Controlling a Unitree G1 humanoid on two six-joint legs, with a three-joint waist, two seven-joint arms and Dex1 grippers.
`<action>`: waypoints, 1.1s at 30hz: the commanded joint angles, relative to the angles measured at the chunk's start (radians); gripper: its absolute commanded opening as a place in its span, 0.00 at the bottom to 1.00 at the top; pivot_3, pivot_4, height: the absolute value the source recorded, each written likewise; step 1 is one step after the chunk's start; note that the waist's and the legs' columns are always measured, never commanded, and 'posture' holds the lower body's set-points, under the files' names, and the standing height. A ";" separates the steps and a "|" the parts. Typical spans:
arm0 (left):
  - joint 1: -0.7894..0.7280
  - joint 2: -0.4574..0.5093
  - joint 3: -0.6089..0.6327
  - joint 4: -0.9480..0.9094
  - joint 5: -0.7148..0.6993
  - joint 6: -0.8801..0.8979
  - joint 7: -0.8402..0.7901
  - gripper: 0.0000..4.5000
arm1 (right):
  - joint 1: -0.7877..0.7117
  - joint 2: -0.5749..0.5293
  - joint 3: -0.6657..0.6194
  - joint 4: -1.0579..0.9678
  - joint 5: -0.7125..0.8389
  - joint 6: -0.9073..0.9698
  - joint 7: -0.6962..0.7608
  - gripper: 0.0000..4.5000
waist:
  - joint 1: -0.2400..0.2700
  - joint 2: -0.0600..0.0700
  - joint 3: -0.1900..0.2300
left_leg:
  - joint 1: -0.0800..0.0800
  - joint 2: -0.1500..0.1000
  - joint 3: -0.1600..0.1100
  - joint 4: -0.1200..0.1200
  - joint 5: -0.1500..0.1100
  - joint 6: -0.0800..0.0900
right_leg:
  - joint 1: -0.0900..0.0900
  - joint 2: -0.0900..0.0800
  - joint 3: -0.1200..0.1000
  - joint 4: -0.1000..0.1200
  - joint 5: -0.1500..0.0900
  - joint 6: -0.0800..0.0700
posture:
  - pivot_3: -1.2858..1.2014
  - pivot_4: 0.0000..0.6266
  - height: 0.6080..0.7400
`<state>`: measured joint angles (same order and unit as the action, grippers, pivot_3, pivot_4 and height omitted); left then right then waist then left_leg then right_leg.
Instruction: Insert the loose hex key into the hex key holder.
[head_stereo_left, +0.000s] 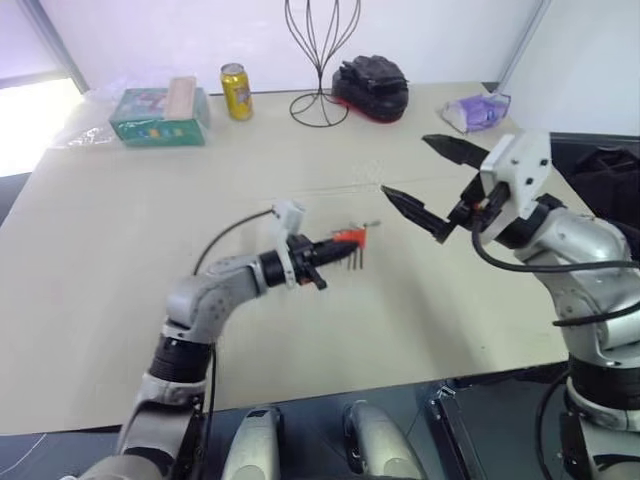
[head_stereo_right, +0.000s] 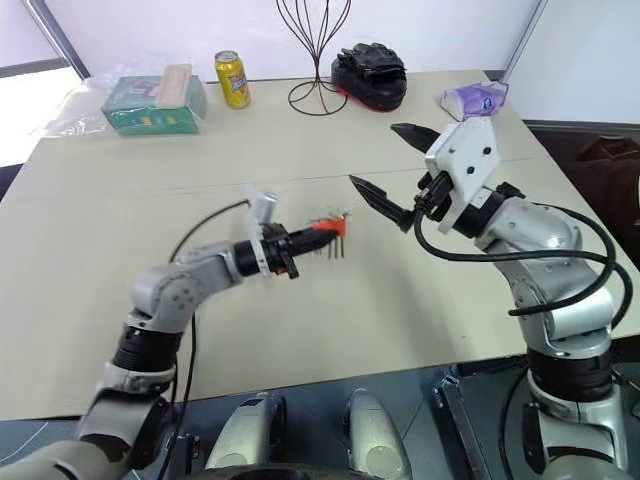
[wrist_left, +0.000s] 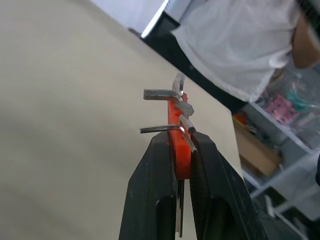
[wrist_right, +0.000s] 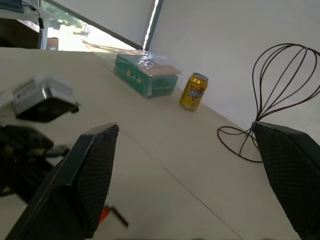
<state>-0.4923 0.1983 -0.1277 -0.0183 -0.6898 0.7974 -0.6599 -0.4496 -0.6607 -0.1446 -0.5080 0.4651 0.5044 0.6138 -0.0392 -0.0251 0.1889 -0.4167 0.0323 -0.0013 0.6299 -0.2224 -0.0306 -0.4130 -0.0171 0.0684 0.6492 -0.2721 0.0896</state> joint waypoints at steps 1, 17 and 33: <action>0.001 -0.018 -0.013 0.037 0.036 -0.024 -0.009 0.00 | 0.003 -0.004 -0.017 -0.058 0.001 0.006 -0.026 0.98 | -0.002 0.000 0.000 | 0.000 0.000 0.000 0.000 0.000 0.000 | 0.000 0.000 0.000 0.000 0.000 0.000 | 0.52 0.24 1.00; 0.013 0.047 0.074 0.164 0.190 -0.096 0.069 1.00 | 0.011 0.004 0.021 -0.053 -0.026 -0.010 -0.037 1.00 | -0.004 0.000 0.000 | 0.007 0.000 0.000 0.000 0.000 0.000 | 0.006 0.000 0.000 0.000 0.000 -0.001 | 0.52 0.24 1.00; -0.010 0.421 0.140 -0.135 0.224 -0.295 -0.207 1.00 | 0.163 -0.308 0.035 0.046 -0.038 -0.044 0.371 1.00 | 0.025 0.000 0.000 | 0.000 0.000 0.003 0.000 -0.001 0.001 | 0.002 -0.004 0.001 -0.003 -0.001 -0.001 | 0.52 0.24 1.00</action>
<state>-0.5079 0.5991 -0.0159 -0.0745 -0.4141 0.4785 -0.8145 -0.2855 -0.9433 -0.0863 -0.4472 0.4163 0.4756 0.9377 -0.0138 -0.0248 0.1887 -0.4157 0.0323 0.0015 0.6295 -0.2231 -0.0296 -0.4110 -0.0209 0.0690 0.6461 -0.2729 0.0888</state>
